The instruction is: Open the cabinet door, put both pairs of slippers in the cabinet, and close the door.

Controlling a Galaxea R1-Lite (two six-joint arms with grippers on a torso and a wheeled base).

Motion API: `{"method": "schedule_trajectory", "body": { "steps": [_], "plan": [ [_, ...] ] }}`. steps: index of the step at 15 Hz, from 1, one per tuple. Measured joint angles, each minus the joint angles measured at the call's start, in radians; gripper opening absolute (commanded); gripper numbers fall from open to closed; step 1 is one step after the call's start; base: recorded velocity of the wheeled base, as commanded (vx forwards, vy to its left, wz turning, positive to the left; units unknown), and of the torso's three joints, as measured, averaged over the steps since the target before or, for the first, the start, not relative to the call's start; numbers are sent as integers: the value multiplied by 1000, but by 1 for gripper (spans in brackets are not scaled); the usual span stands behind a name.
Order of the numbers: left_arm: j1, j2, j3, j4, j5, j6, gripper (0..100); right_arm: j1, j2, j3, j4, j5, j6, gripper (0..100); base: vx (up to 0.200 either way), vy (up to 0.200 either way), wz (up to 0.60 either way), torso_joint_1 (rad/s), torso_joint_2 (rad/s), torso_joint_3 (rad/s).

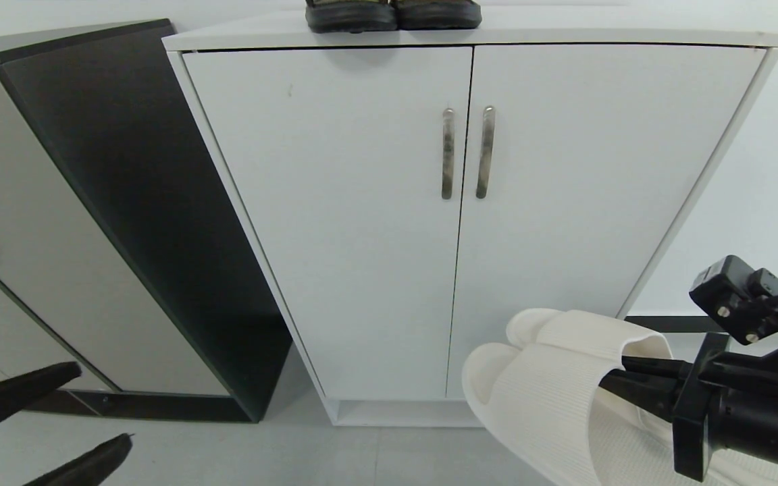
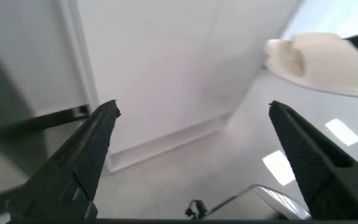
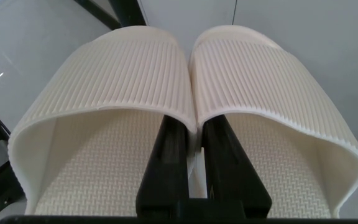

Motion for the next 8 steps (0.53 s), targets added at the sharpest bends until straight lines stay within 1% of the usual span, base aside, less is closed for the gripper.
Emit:
{"method": "schedule_trajectory", "body": {
  "steps": [1, 2, 3, 4, 5, 6, 7, 8],
  "plan": [
    [-68, 63, -28, -32, 2, -1, 100, -1, -4, 0, 0, -1, 0, 0, 0, 0, 0, 0, 0, 0],
    [-127, 116, -59, -50, 17, -6, 100, -1, -8, 0, 0, -1, 0, 0, 0, 0, 0, 0, 0, 0],
    [-201, 174, -105, -63, 41, -20, 100, -1, -9, 0, 0, 0, 0, 0, 0, 0, 0, 0, 0, 0],
    [-274, 221, -153, -73, 67, -41, 100, -1, -9, 0, 0, 0, 0, 0, 0, 0, 0, 0, 0, 0],
    [-352, 265, -196, -74, 103, -63, 100, -1, -8, 1, 0, 0, 0, 0, 0, 0, 0, 0, 0, 0],
    [-439, 316, -250, -77, 151, -83, 100, -1, -8, 4, 1, 0, 0, 0, 0, 0, 0, 0, 0, 0],
    [-498, 367, -302, -86, 190, -95, 100, -1, -8, 5, 0, 0, 0, 0, 0, 0, 0, 0, 0, 0],
    [-543, 419, -347, -102, 214, -102, 100, -1, -8, 6, 0, 0, 0, 0, 0, 0, 0, 0, 0, 0]
  ]
}}
